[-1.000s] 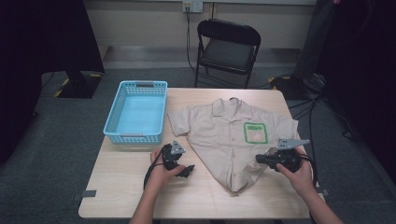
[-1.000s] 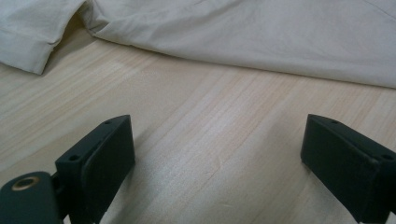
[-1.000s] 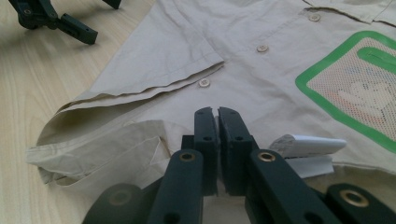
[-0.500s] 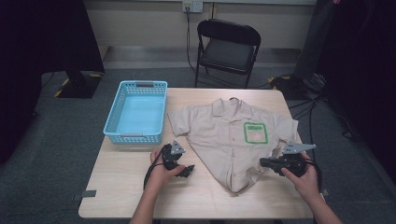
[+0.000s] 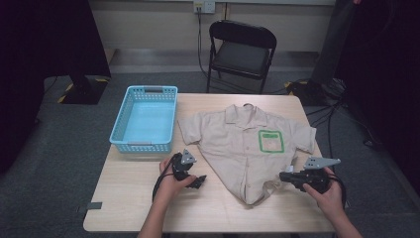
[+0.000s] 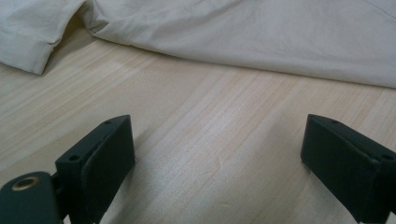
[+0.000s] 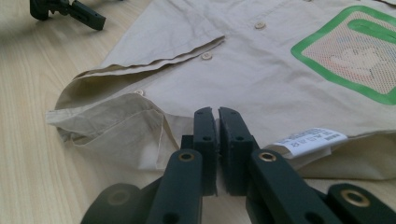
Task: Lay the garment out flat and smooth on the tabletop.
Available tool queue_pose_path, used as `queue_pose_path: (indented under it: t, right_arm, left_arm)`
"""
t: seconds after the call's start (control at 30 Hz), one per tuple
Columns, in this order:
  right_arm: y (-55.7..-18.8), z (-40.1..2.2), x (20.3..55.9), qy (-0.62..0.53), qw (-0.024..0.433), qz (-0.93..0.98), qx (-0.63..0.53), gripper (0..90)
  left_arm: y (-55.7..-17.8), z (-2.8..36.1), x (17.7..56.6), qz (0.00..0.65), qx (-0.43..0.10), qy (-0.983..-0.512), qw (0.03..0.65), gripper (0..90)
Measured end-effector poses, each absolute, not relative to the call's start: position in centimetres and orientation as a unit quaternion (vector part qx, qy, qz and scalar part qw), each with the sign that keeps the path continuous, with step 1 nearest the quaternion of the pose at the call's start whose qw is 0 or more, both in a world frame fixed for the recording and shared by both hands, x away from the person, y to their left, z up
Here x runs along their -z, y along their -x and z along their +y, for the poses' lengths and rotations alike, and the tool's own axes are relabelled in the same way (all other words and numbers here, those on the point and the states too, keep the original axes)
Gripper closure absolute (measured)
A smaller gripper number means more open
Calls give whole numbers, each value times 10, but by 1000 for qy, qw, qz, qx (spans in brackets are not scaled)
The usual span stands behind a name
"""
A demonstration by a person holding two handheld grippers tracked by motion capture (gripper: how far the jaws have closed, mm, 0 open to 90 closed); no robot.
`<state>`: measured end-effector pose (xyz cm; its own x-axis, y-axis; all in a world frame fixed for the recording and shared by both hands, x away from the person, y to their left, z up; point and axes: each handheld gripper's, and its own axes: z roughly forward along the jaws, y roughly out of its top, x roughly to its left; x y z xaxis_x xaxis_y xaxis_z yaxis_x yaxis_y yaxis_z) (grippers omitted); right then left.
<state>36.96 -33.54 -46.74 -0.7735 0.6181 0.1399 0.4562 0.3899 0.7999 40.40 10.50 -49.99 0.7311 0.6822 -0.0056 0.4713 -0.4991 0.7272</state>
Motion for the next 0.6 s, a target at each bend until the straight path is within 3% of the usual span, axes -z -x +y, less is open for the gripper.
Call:
queue_pose_path:
  t: [0.6]
  right_arm:
    - [-357, -355, 476, -333, 90, 823, -451, 868]
  left_arm:
    - [-404, 105, 500, 338, -143, -854, 369, 94]
